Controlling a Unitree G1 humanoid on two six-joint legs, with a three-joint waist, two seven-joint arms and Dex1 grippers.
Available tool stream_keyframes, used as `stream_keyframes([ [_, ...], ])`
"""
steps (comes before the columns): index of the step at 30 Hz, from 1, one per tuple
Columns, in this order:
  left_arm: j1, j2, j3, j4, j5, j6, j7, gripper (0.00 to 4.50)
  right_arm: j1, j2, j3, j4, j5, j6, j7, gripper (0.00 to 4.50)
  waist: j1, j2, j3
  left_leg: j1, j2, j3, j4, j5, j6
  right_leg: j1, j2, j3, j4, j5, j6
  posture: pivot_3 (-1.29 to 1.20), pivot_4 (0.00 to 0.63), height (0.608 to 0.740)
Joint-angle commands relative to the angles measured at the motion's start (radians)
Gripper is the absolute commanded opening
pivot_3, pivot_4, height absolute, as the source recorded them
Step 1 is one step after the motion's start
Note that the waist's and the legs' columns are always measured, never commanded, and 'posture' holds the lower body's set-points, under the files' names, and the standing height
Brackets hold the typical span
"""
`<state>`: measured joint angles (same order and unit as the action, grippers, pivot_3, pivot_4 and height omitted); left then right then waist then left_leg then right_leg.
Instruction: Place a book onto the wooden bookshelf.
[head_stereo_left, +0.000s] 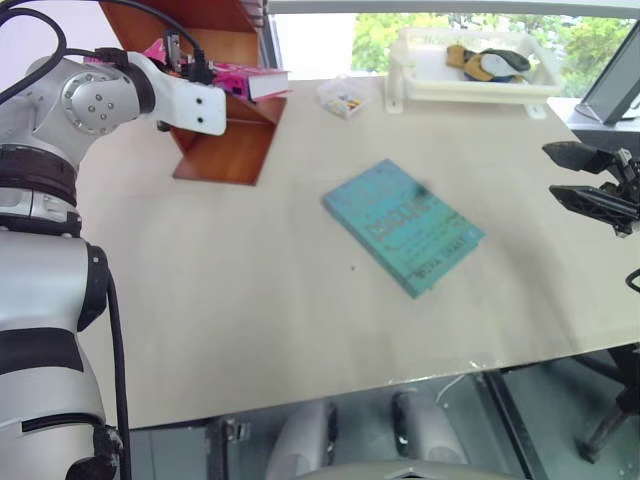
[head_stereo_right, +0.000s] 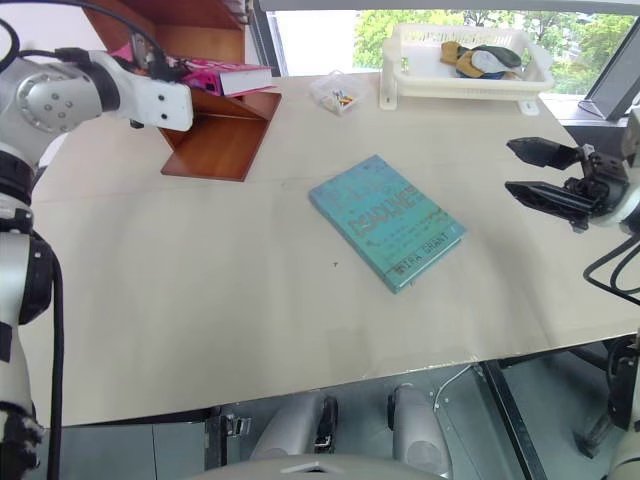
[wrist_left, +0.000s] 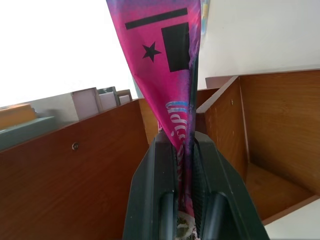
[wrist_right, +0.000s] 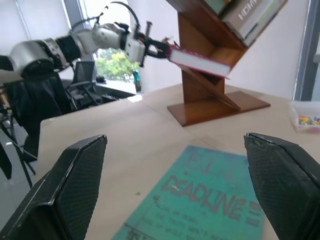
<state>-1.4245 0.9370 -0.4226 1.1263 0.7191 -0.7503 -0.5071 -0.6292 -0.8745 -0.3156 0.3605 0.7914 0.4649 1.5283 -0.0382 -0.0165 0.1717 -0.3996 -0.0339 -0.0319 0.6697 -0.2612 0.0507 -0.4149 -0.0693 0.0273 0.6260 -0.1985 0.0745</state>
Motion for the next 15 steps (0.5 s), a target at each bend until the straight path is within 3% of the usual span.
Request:
stream_keyframes([
  [1, -0.045, 0.013, -0.011, 0.053, 0.019, 0.029, 0.017, 0.01, -0.009, -0.002, -0.047, -0.055, 0.038, 0.018, 0.001, 4.5, -0.001, 0.0, 0.0, 0.0, 0.0, 0.0, 0.0, 0.0, 0.0, 0.0, 0.0, 0.0, 0.0, 0.0, 0.0, 0.0, 0.15, 0.74],
  [7, -0.076, 0.006, -0.038, 0.082, 0.047, 0.046, 0.08, 0.01, -0.02, -0.001, -0.05, -0.046, 0.026, -0.001, 0.004, 4.5, -0.002, 0.0, 0.0, 0.001, 0.001, 0.0, 0.0, 0.0, 0.0, 0.0, 0.0, 0.0, 0.001, 0.0, 0.0, 0.0, 0.15, 0.74],
  [8, -0.079, 0.007, -0.04, 0.085, 0.05, 0.045, 0.091, 0.92, -0.019, -0.001, -0.049, -0.045, 0.024, -0.004, 0.006, 4.5, -0.002, 0.0, 0.0, 0.001, 0.001, 0.0, 0.0, 0.0, 0.0, 0.0, 0.0, 0.0, 0.001, 0.0, 0.0, 0.0, 0.15, 0.74],
  [9, -0.08, 0.008, -0.041, 0.087, 0.05, 0.043, 0.094, 1.18, -0.018, -0.001, -0.05, -0.045, 0.024, -0.005, 0.006, 4.5, -0.002, 0.0, 0.0, 0.001, 0.001, 0.0, 0.0, 0.0, 0.0, 0.0, 0.0, 0.0, 0.001, 0.0, 0.0, 0.0, 0.15, 0.74],
  [15, -0.098, 0.02, -0.058, 0.091, 0.078, 0.066, 0.147, 3.93, -0.027, -0.006, -0.052, -0.019, 0.013, -0.025, 0.016, 4.5, 0.004, 0.0, 0.0, -0.002, 0.0, 0.0, 0.0, 0.0, 0.0, -0.001, 0.0, 0.0, 0.001, 0.0, 0.0, 0.0, 0.15, 0.74],
])
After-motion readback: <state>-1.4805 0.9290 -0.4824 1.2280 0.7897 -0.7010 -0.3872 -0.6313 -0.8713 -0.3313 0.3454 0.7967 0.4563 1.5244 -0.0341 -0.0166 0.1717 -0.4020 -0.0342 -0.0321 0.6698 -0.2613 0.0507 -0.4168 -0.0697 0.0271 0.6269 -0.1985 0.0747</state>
